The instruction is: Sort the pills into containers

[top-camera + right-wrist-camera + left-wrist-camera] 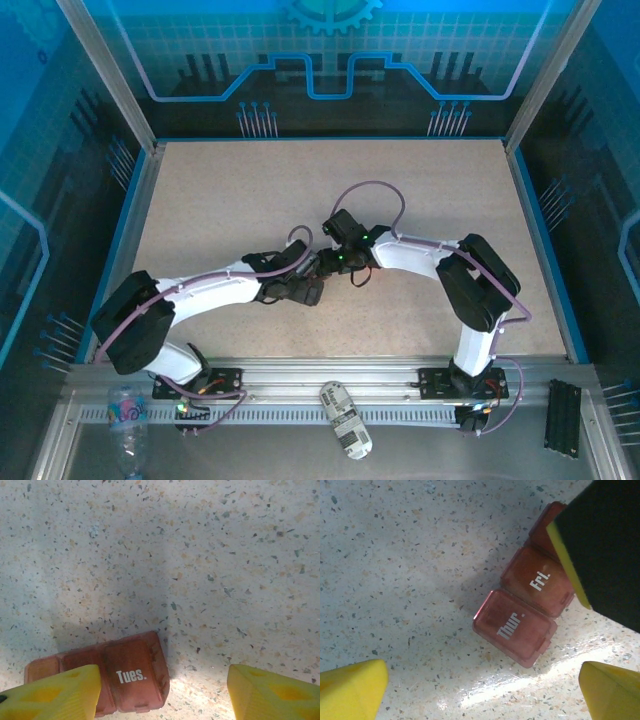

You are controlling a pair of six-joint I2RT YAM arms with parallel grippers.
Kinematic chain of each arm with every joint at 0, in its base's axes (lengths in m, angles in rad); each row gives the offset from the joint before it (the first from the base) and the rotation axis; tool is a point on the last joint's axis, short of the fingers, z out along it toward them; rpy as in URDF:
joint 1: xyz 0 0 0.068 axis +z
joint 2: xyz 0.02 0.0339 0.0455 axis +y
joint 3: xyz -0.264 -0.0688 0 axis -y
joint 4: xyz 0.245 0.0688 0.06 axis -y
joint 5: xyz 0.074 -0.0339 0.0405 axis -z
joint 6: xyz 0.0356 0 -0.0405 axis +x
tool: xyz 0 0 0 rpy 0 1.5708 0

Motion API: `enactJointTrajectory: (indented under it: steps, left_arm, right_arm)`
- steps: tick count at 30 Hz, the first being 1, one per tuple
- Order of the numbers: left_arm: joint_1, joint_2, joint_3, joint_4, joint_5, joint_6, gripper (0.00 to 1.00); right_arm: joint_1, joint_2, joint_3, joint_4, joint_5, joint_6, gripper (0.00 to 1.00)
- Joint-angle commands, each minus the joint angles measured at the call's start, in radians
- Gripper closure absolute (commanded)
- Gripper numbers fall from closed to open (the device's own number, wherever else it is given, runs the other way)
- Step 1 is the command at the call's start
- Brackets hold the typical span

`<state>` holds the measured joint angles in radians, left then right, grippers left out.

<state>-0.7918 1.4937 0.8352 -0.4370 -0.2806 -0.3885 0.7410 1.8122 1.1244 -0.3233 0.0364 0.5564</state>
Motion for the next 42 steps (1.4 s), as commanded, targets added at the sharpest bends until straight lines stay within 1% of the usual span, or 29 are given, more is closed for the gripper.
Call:
enactJointTrajectory:
  steps: [1, 14, 21, 30, 42]
  left_arm:
    - [-0.006, 0.022, 0.024, -0.002, -0.039, 0.027, 0.01]
    - [0.003, 0.038, 0.016, 0.013, -0.105, 0.003, 0.01]
    - [0.037, 0.019, 0.027, -0.002, -0.127, 0.011, 0.01]
    - [0.089, -0.015, 0.032, 0.004, -0.119, 0.026, 0.01]
    - [0.151, 0.052, 0.089, 0.039, -0.091, 0.046, 0.01]
  right_arm:
    - [0.012, 0.02, -0.02, -0.003, 0.017, -0.01, 0.32]
    - [0.021, 0.042, -0.05, 0.023, 0.025, -0.007, 0.33]
    - [0.024, 0.054, -0.058, 0.029, 0.028, -0.002, 0.34]
    - [0.026, 0.065, -0.064, 0.035, 0.03, 0.0, 0.35]
    - [0.031, 0.072, -0.075, 0.043, 0.031, 0.007, 0.35]
